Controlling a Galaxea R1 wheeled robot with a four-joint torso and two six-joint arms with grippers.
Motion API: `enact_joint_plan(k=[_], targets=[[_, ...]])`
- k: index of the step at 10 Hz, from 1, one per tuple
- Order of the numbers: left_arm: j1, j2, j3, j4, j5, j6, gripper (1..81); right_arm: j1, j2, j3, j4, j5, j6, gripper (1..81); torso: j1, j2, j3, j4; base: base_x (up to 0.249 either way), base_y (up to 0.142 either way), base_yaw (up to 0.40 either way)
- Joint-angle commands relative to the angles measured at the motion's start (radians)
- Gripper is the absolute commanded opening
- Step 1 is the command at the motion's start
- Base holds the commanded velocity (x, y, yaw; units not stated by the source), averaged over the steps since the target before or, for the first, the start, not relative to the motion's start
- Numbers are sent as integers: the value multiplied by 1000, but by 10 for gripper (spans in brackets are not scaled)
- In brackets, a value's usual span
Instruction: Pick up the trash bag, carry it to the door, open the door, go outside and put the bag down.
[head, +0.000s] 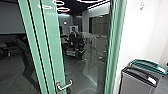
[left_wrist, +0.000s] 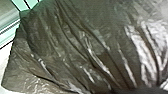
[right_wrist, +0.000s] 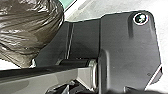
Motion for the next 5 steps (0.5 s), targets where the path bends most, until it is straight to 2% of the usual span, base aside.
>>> enact_joint_plan(k=[1, 3, 5], targets=[[-78, -5, 0, 6, 43, 4, 10, 53, 14, 8, -3, -43, -5, 811, 0, 0, 0, 0, 0, 0, 239], [-58, -19, 7, 9, -15, 4, 10, 55, 14, 8, -3, -43, -5, 811, 0, 0, 0, 0, 0, 0, 242], [-38, -62, 67, 28, -60, 4, 10, 55, 14, 8, -3, -43, -5, 811, 0, 0, 0, 0, 0, 0, 244]])
